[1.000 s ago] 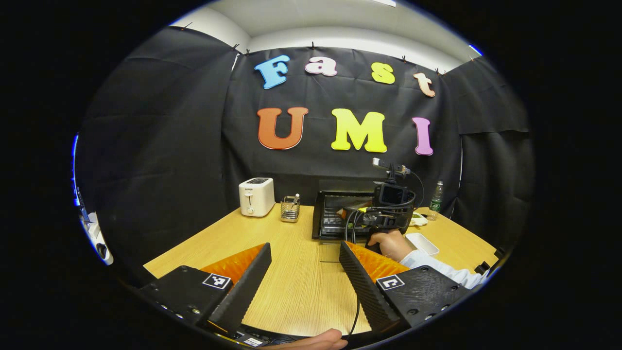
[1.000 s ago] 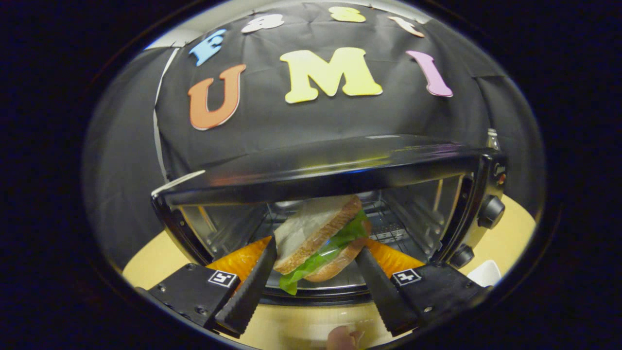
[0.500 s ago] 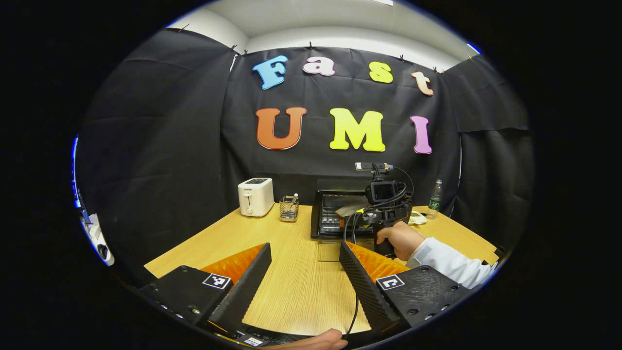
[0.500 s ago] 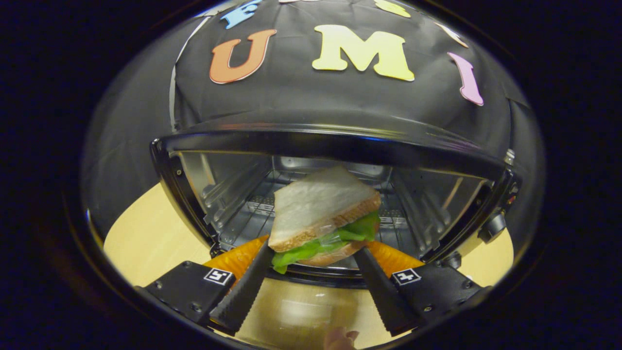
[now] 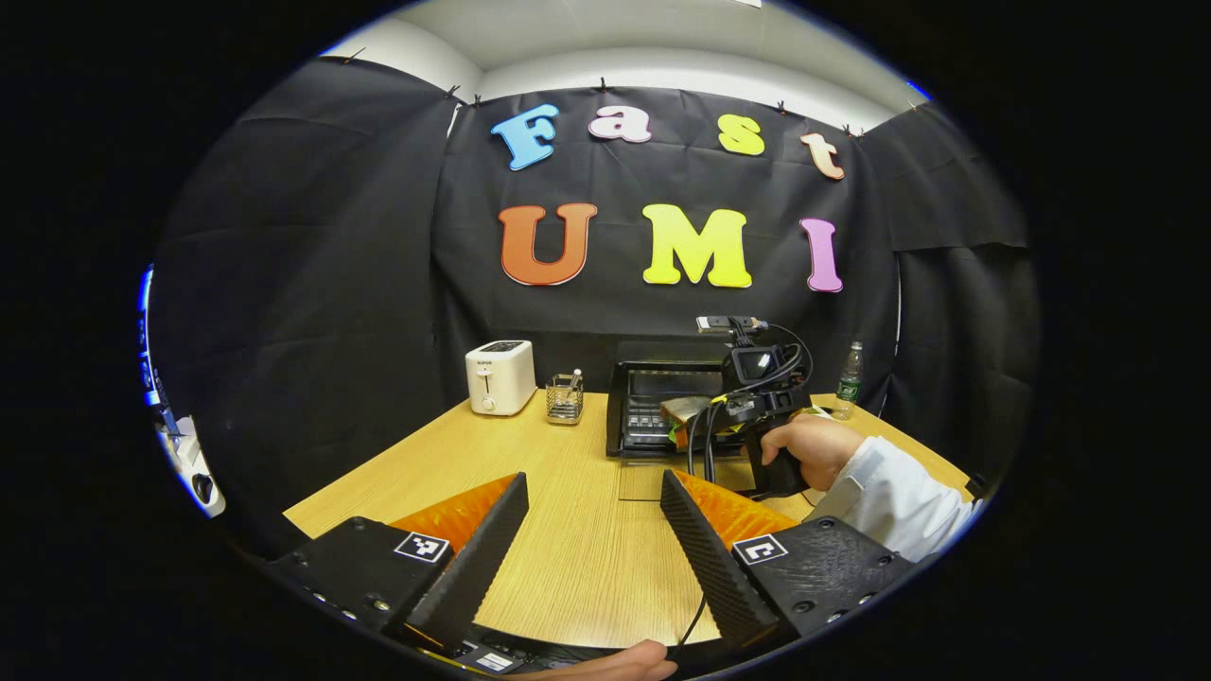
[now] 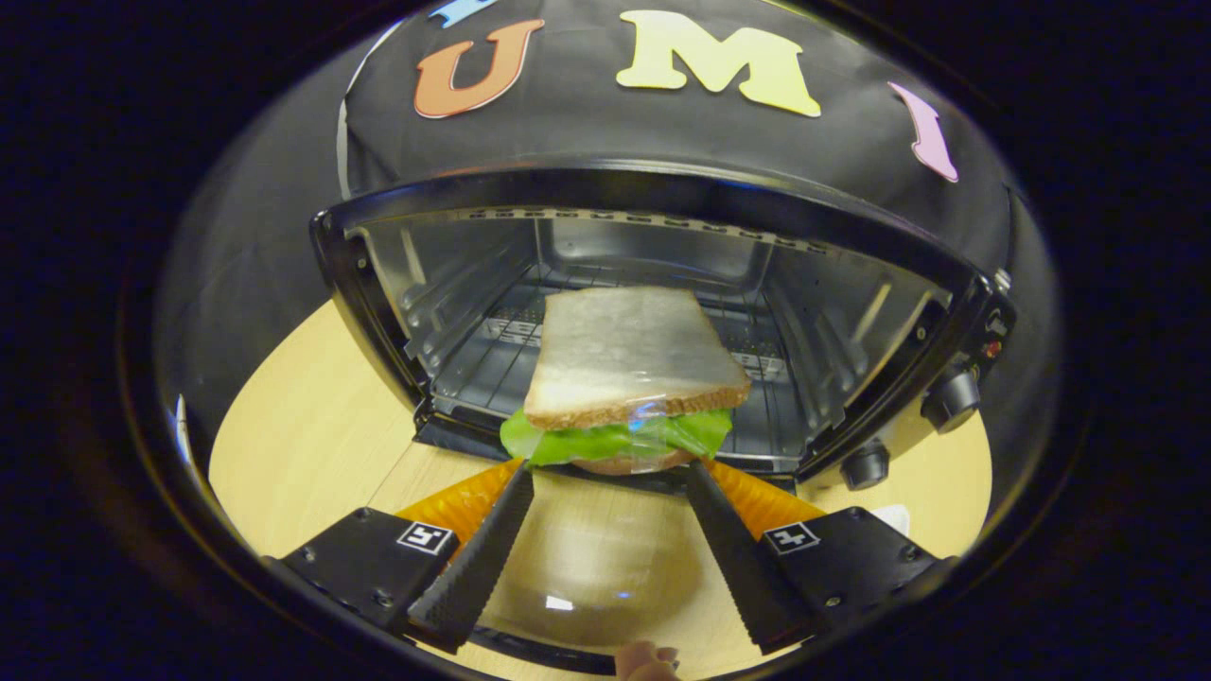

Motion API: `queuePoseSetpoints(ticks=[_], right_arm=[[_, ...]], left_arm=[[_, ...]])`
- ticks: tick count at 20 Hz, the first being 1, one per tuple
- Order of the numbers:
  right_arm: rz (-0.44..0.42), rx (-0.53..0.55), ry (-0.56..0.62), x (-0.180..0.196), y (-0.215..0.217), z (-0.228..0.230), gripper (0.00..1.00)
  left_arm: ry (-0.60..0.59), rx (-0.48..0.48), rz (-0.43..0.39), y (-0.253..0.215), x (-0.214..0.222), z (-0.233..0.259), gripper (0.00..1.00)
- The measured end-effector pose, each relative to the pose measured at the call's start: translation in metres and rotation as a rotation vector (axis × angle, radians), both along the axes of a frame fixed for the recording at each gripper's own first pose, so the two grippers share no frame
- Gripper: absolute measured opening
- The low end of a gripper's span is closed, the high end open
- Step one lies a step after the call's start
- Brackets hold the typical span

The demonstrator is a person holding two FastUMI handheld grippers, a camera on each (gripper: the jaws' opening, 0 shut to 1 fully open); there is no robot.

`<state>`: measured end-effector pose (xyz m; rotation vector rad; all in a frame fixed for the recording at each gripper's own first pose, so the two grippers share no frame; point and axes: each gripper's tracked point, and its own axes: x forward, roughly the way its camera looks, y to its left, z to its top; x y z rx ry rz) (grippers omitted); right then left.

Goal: Open the electric oven with the left hand, put the food in, and close the electric oven.

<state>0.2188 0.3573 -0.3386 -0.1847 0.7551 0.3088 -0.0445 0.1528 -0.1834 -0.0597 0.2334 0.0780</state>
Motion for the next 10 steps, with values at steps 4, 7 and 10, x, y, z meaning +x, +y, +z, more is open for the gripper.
queuePoseSetpoints(ticks=[4, 7, 10], right_arm=[[0.003, -0.001, -0.016, -0.011, -0.016, 0.013, 1.0], [0.013, 0.049, -0.077, -0.027, -0.025, 0.045, 1.0], [0.03, 0.088, -0.182, -0.048, -0.038, 0.093, 1.0]], left_arm=[[0.012, 0.003, 0.004, -0.003, 0.001, -0.005, 0.93], [0.025, 0.004, -0.001, -0.009, 0.005, -0.007, 0.93], [0.041, 0.008, -0.009, -0.017, 0.013, -0.011, 0.93]])
